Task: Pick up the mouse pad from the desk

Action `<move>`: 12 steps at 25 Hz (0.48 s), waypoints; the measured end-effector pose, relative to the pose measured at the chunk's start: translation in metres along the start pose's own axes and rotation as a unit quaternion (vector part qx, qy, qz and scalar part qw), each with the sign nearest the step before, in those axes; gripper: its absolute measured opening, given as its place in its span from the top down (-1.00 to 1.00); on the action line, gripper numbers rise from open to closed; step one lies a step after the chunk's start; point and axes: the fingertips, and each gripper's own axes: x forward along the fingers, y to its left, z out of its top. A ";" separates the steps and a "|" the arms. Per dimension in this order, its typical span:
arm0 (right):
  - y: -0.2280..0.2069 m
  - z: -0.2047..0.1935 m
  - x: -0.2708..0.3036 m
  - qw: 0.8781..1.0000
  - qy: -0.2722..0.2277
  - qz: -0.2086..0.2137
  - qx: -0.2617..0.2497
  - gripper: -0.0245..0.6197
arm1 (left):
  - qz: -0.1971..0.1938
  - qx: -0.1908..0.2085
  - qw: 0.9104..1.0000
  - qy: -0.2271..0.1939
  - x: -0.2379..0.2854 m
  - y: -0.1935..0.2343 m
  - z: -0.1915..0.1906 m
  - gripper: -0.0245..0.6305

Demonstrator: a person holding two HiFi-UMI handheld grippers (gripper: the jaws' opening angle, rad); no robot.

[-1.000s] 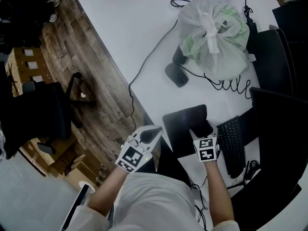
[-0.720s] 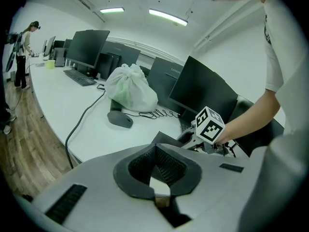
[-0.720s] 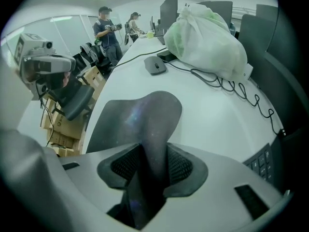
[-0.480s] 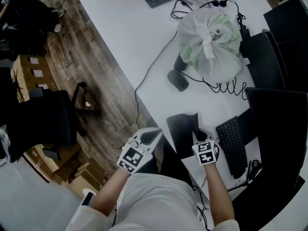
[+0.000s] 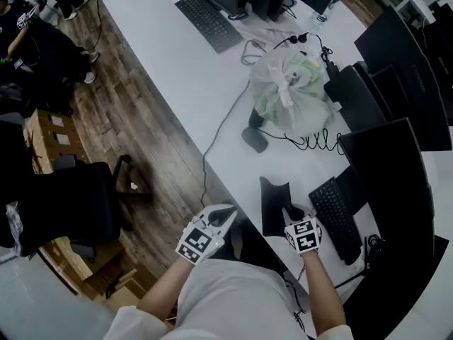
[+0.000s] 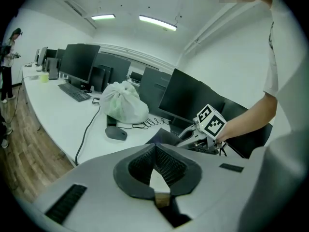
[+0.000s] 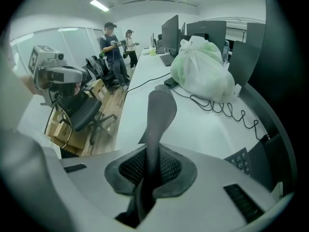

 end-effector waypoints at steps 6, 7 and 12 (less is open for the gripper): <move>0.000 0.016 -0.029 0.999 -0.034 -0.032 0.022 0.79 | -0.010 0.016 1.000 -0.013 -0.017 -0.003 0.011 0.88; 0.000 0.020 -0.034 0.998 -0.039 -0.039 0.022 0.79 | -0.013 0.017 1.000 -0.015 -0.019 -0.003 0.013 0.88; 0.001 0.039 -0.070 0.994 -0.069 -0.073 0.033 0.79 | -0.028 0.019 0.999 -0.029 -0.034 -0.008 0.029 0.88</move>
